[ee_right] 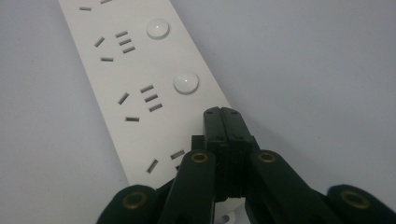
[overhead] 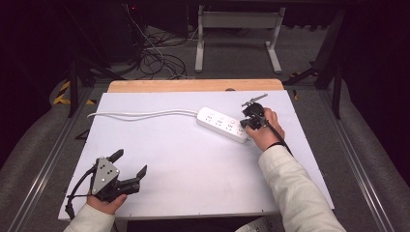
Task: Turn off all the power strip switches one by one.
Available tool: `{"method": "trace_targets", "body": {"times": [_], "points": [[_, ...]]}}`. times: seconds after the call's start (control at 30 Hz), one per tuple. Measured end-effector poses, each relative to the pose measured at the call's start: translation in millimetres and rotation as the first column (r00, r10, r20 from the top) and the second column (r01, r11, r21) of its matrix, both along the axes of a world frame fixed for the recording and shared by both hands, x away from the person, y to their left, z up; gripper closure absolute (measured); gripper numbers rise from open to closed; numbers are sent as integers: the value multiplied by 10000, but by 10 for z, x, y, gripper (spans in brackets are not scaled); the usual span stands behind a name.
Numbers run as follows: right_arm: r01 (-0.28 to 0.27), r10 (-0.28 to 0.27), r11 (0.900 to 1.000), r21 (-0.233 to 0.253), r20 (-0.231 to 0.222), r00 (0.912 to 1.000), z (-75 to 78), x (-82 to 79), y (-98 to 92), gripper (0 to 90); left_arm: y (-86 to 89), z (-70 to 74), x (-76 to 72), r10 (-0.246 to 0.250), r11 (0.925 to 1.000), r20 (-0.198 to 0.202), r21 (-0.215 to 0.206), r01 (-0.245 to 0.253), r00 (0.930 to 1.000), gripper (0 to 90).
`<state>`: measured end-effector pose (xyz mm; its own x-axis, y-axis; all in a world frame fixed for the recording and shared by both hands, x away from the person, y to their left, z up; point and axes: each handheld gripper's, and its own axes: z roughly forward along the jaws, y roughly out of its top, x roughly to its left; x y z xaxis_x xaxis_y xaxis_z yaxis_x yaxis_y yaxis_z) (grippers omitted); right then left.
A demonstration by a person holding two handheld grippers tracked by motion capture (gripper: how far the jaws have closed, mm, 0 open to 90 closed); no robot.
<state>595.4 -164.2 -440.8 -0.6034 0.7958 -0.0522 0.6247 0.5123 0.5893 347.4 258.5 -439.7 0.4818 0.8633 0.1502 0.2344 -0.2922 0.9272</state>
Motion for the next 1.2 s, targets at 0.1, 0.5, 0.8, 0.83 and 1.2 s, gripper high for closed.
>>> {"method": "trace_targets", "body": {"times": [0.1, 0.5, 0.8, 0.83, 1.2], "points": [[42, -42, 10000, 12, -1, 10000, -1, -2, 1, 900, 1, -1, 0, -12, 10000, -21, -12, 12, 10000, 128], [201, -205, 9995, 223, 181, 9996, 1, 9, 22, 900, 5, 7, -8, -11, 10000, 30, -70, 11, 10000, 128], [-113, 5, 9888, 1486, 727, 9974, 149, -34, 46, 900, -4, 8, -7, 13, 10000, 43, -58, -13, 10000, 128], [-166, 66, 9901, 1397, 718, 9974, 132, -22, 81, 900, -4, 8, -7, 17, 10000, 43, -64, -16, 10000, 128], [-77, -22, 9894, 1449, 680, 9977, -26, 54, 202, 900, 9, 5, 0, 1, 10000, 11, -48, -1, 10000, 128]]}}
